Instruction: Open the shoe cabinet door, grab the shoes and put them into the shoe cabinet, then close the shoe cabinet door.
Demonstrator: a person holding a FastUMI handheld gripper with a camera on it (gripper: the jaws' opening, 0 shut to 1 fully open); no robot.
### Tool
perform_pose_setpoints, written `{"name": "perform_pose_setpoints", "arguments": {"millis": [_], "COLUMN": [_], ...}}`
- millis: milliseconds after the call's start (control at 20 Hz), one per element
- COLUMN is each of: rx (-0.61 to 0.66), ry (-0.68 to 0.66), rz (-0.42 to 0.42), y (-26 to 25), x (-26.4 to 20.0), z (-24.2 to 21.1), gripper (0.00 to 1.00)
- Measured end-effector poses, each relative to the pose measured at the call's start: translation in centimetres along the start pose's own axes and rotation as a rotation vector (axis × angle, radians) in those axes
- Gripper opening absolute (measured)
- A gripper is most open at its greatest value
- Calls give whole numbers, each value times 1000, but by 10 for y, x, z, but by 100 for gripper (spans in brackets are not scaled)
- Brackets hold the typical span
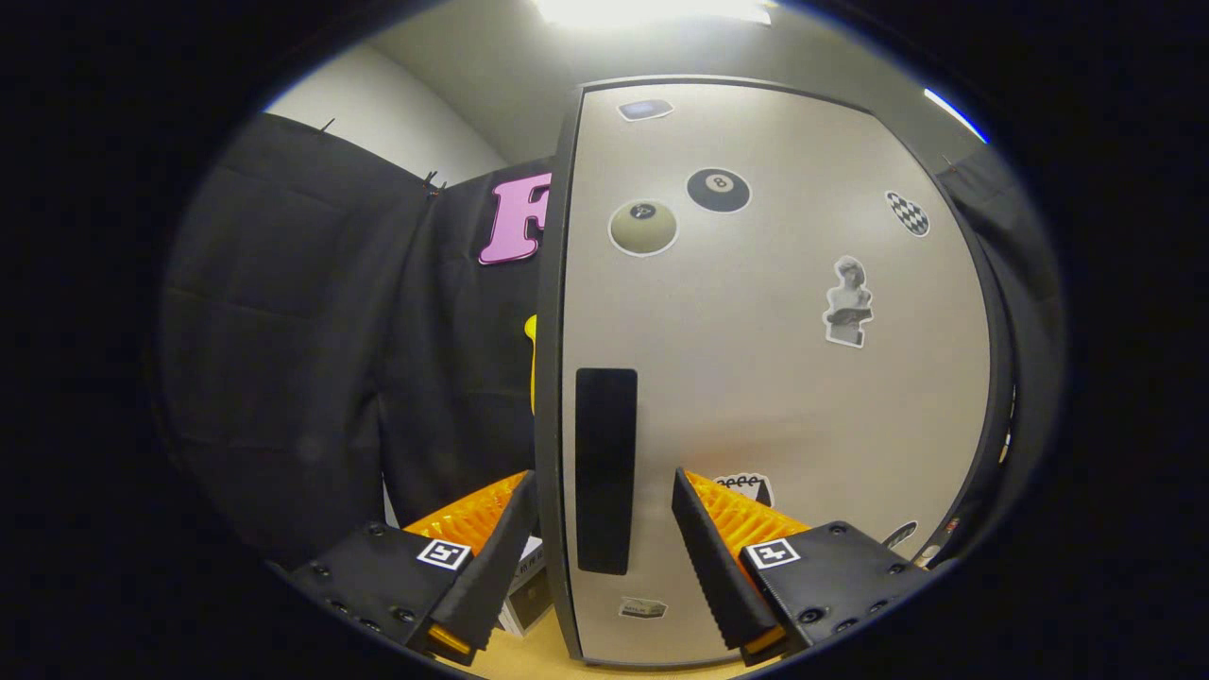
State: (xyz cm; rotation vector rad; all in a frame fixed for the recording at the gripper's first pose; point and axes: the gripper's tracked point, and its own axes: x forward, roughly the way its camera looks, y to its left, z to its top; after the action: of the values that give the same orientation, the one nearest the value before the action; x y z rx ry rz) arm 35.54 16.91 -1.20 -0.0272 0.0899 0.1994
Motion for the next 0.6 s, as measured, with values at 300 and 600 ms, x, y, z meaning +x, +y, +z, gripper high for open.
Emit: {"name": "perform_pose_setpoints", "arguments": {"millis": [300,600], "rx": [3,-4], "ry": [36,69], "rz": [-20,20], "y": [0,2], "x": [11,6], "z": [-10,-10], "gripper": [48,20]}}
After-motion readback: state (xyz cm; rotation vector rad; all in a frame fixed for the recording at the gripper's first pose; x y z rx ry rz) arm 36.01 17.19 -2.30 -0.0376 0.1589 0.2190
